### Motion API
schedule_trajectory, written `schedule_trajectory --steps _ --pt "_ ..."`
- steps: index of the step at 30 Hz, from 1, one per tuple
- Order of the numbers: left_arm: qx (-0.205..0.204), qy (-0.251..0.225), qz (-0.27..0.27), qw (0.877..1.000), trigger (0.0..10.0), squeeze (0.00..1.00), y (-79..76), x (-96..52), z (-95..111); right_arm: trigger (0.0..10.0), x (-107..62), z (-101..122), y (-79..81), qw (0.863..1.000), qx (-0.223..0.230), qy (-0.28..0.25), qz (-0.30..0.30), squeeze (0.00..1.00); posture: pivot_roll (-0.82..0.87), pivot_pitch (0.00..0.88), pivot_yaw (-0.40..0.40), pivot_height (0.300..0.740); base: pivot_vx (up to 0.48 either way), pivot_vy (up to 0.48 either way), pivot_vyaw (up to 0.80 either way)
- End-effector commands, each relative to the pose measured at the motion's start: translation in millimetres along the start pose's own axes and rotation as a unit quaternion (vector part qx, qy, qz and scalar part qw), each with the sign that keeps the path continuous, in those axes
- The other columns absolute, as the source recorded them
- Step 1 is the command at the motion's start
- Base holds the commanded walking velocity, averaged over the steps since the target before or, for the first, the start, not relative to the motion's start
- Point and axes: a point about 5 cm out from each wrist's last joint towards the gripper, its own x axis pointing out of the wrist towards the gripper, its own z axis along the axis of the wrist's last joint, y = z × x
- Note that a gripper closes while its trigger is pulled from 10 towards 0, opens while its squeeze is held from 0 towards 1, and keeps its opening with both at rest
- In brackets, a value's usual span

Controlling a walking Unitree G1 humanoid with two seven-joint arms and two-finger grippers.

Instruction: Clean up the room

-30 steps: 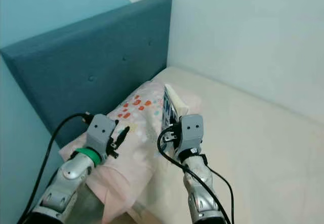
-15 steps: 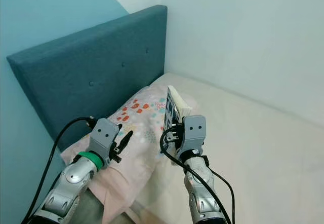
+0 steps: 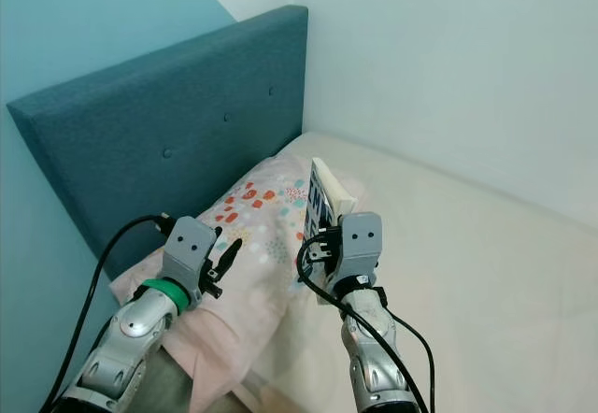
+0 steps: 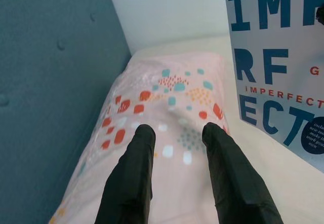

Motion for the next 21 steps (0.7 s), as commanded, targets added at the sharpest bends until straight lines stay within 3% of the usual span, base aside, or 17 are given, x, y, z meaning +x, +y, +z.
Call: schedule_trajectory --steps 1,17,21 --pt "-0.003 0.012 0.002 1.0 10.0 0.0 -0.1 -1.2 -4.7 10.0 -1.0 0.7 -0.2 1.0 0.003 -0.003 -0.001 0.0 -0.15 0.032 0.067 0.74 -0.315 0.0 0.0" --pt "-0.003 0.012 0.005 1.0 10.0 0.0 0.7 -0.9 -4.5 10.0 -1.5 0.5 -0.5 1.0 0.003 -0.002 -0.004 0.0 -0.15 0.034 0.07 0.74 -0.308 0.0 0.0" --pt "-0.004 0.012 0.008 1.0 10.0 0.0 1.4 -0.2 -4.0 10.0 -1.5 0.6 -0.6 1.0 0.004 -0.003 -0.004 0.0 -0.15 0.034 0.07 0.74 0.0 0.0 0.0"
